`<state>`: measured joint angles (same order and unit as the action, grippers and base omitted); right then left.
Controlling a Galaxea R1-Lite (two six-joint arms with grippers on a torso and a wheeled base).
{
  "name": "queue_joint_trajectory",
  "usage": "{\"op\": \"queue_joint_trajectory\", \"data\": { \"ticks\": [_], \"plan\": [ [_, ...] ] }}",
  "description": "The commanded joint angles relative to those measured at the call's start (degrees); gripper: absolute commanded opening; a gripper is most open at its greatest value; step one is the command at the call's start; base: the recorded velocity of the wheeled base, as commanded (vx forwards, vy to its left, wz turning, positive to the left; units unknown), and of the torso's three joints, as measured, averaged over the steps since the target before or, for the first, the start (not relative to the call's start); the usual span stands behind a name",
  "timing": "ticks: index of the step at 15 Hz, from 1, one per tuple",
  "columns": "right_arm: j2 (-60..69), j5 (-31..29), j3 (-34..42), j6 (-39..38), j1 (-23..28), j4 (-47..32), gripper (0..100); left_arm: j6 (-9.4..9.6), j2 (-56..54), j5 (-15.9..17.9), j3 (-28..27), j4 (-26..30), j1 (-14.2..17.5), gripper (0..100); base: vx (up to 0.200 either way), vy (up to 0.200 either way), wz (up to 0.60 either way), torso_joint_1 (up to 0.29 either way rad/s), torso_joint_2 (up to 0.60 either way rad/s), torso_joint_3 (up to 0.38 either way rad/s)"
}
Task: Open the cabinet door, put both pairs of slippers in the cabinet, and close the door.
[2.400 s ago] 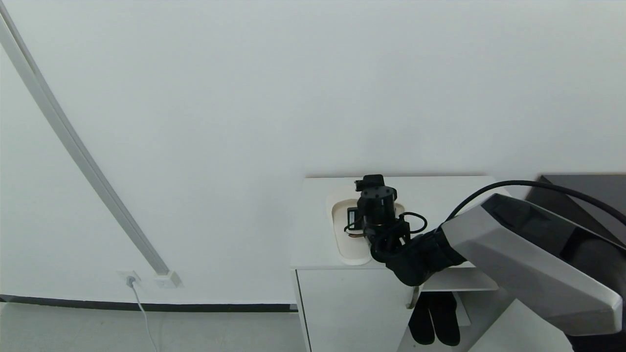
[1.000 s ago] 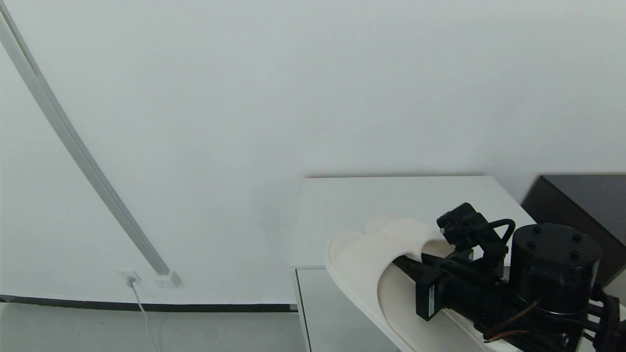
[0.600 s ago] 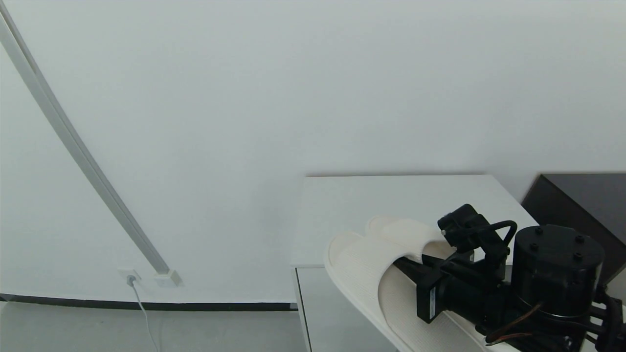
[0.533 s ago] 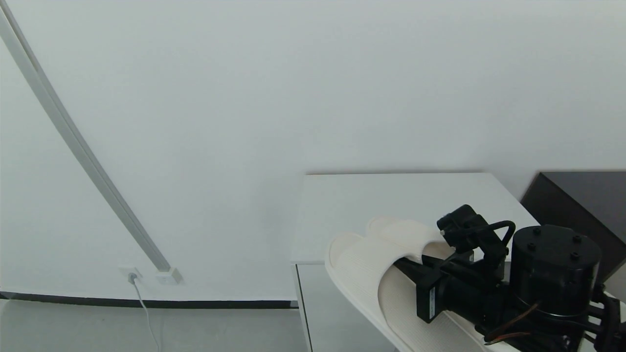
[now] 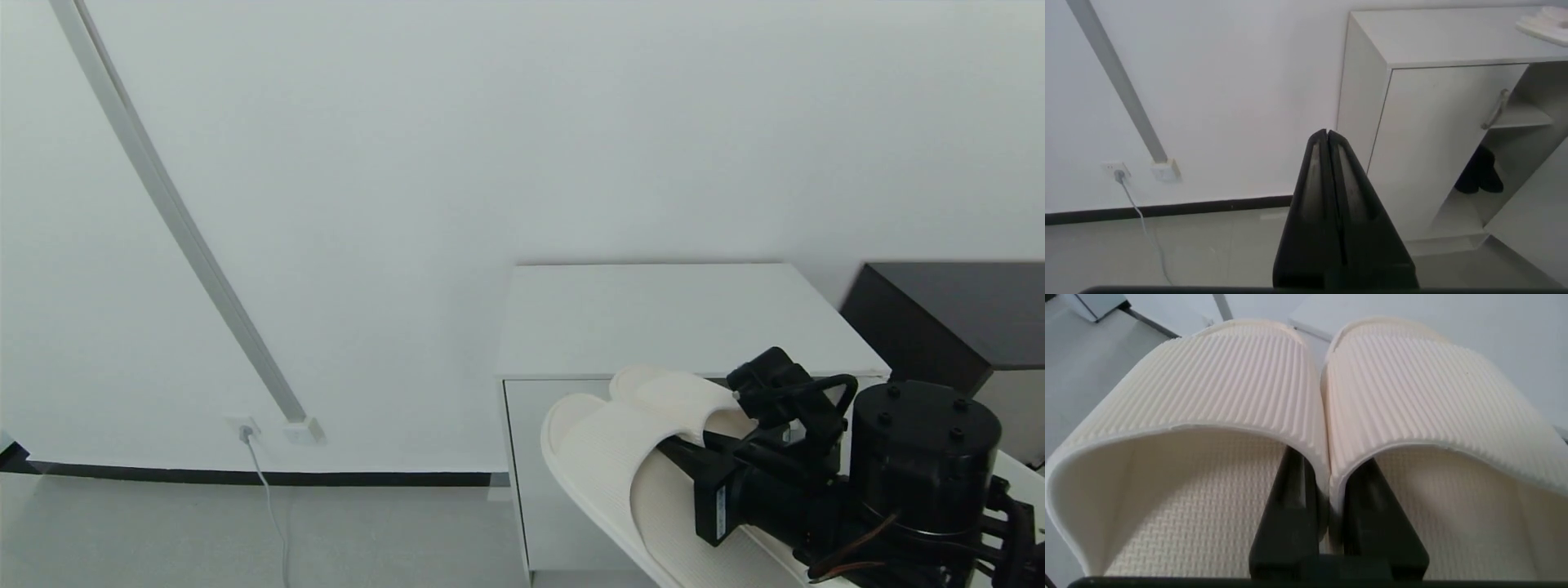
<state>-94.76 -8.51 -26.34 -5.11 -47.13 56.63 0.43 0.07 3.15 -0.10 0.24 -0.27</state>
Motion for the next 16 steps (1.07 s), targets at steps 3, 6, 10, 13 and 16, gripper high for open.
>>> {"op": "queue_joint_trajectory", "data": {
  "ticks": [3, 6, 10, 13, 16],
  "plan": [
    [-0.8, 0.0, 0.2, 0.0, -0.1, 0.1, 0, 0.01, 0.0, -0.1, 0.0, 0.0, 0.0, 0, 0.0, 0.0, 0.0, 0.0, 0.0, 0.0],
    [-1.2, 0.0, 0.4, 0.0, -0.2, 0.2, 0, 0.01, 0.0, -0.1, 0.0, 0.0, 0.0, 0, 0.0, 0.0, 0.0, 0.0, 0.0, 0.0],
    [-1.3, -0.1, 0.5, 0.0, -0.8, 0.2, 0, 0.01, 0.0, -0.1, 0.0, 0.0, 0.0, 0, 0.0, 0.0, 0.0, 0.0, 0.0, 0.0],
    [-1.2, -0.1, 0.5, 0.0, -0.8, 0.2, 0, 0.01, 0.0, -0.1, 0.0, 0.0, 0.0, 0, 0.0, 0.0, 0.0, 0.0, 0.0, 0.0],
    [-1.3, -0.1, 0.5, 0.0, -0.8, 0.2, 0, 0.01, 0.0, -0.1, 0.0, 0.0, 0.0, 0, 0.0, 0.0, 0.0, 0.0, 0.0, 0.0]
  ]
}}
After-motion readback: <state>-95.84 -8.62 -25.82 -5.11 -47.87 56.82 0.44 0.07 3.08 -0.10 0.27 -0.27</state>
